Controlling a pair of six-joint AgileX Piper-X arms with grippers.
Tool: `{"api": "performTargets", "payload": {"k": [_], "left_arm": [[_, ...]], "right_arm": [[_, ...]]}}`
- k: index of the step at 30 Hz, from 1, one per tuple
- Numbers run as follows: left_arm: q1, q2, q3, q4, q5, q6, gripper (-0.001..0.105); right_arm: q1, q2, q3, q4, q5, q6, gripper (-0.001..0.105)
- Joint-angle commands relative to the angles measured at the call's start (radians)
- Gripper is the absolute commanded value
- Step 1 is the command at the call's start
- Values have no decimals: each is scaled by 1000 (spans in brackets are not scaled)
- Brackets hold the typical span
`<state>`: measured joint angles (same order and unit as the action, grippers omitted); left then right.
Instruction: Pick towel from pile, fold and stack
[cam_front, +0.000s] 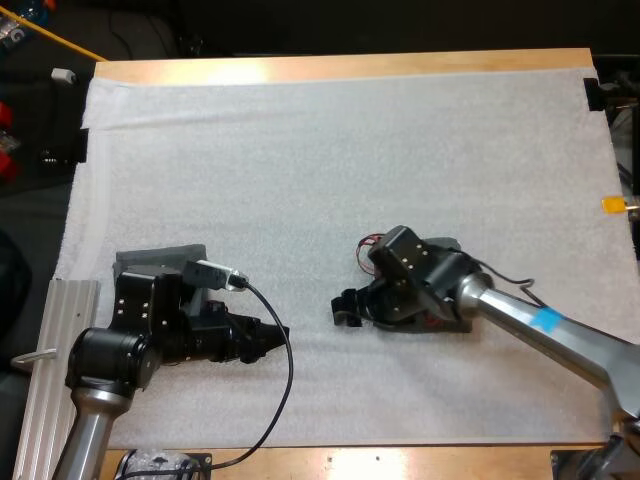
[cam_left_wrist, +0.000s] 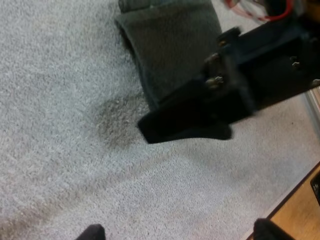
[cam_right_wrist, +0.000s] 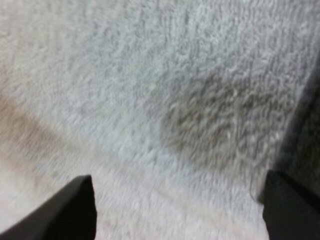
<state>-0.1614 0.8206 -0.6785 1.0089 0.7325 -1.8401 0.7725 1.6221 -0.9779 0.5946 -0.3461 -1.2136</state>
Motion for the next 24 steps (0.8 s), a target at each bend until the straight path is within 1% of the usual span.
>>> {"api": "performTargets", "payload": {"k": [1, 4, 6, 9, 13, 19, 24], "left_arm": [[2, -7, -3, 5, 8, 9, 58], [2, -7, -3, 5, 8, 10, 58], [2, -7, -3, 5, 8, 10, 58], [2, -7, -3, 5, 8, 10, 58], [2, -7, -3, -2, 8, 16, 58], [2, -7, -3, -31, 8, 72, 58], [2, -7, -3, -106, 8, 67, 58]], "right_arm": [[-1, -36, -8, 20, 6, -31, 67], [-1, -136, -8, 98, 90, -76, 67], [-1, -219, -8, 159, 180, -108, 67], [-1, -329, -8, 230, 269, -156, 67], [-1, -472, -8, 308, 302, -179, 67], [-1, -677, -8, 416, 305, -178, 67], [-1, -834, -8, 484, 327, -174, 67]]}}
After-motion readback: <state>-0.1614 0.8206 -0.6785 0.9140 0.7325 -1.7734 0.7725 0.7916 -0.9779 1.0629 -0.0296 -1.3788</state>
